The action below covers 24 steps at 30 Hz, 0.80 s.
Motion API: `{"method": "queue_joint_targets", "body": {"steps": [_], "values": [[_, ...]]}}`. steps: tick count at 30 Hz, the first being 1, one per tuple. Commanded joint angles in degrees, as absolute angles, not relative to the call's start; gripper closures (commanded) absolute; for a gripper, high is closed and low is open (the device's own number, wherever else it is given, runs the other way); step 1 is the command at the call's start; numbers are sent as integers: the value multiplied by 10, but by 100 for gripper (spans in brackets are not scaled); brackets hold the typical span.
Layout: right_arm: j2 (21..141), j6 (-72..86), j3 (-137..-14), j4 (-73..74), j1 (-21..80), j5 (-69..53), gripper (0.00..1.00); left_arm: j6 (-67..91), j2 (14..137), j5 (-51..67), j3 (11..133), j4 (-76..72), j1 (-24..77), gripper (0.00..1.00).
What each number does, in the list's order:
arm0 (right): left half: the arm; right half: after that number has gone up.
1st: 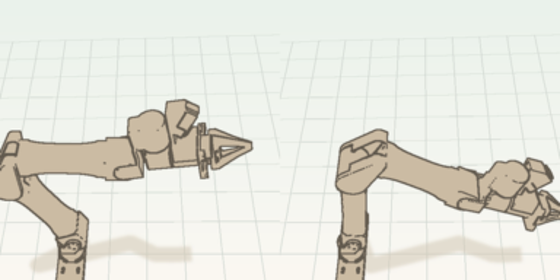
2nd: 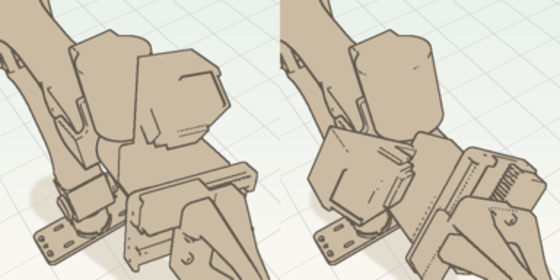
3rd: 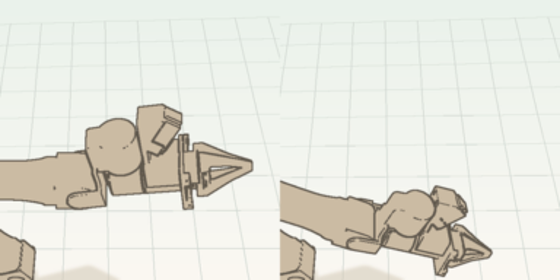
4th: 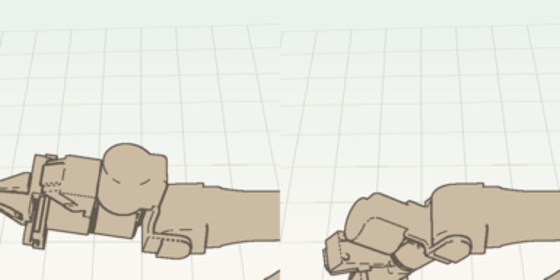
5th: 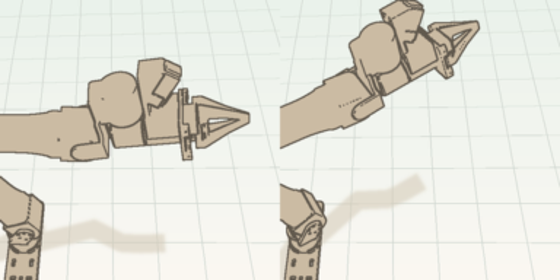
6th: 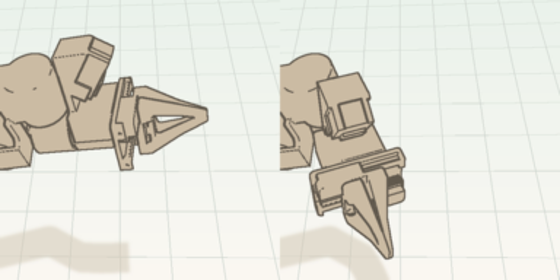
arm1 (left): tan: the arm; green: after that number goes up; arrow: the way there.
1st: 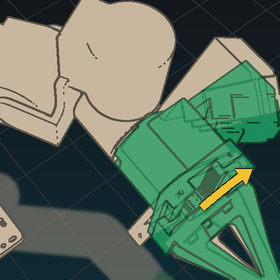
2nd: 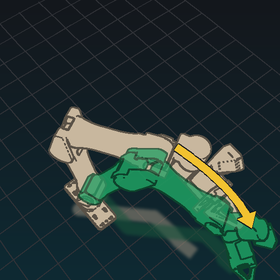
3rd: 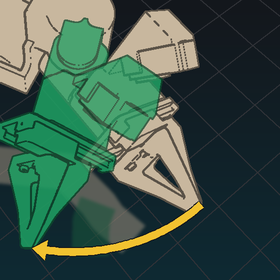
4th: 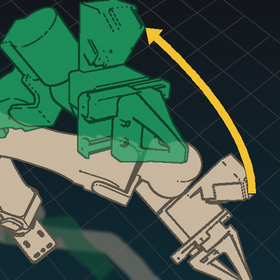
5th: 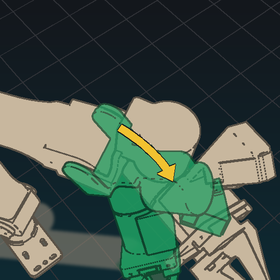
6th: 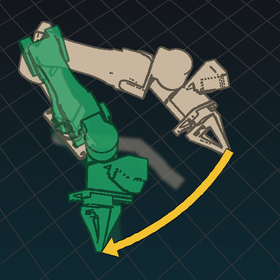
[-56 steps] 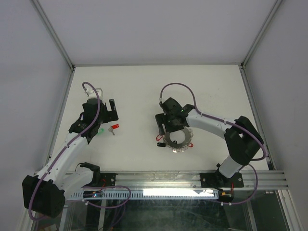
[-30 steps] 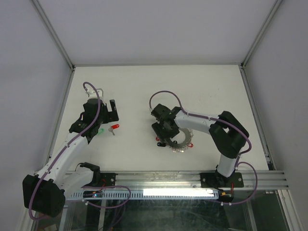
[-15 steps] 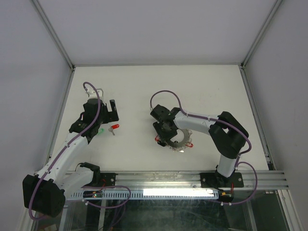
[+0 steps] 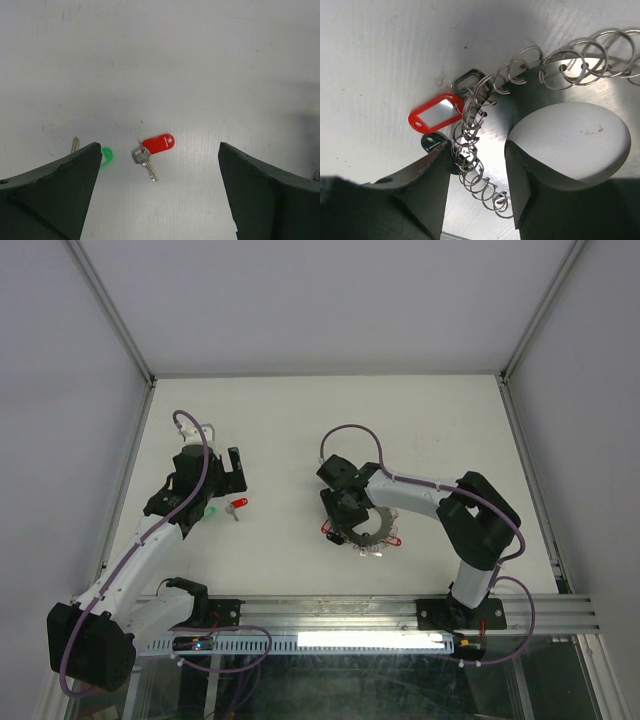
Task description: Put the keys on the keyring
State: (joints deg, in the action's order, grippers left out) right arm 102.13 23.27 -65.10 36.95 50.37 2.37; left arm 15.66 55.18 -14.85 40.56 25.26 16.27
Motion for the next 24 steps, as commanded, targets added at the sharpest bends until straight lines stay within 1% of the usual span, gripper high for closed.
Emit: {"method": "queue_joint_targets", "body": {"steps": [1,4,7,16,24], "values": [[1013,260,-634,335,491,16,52,149,551,-140,424,236,160,1],[1017,260,-635,344,490,33,55,149,551,-140,423,236,160,1],[1022,258,-638,358,491,56,55,149,552,-139,423,236,160,1],[1042,241,-651,393,509,97,49,149,553,-139,423,236,160,1],[1066,237,-665,404,534,109,51,149,555,-138,423,236,160,1]]}}
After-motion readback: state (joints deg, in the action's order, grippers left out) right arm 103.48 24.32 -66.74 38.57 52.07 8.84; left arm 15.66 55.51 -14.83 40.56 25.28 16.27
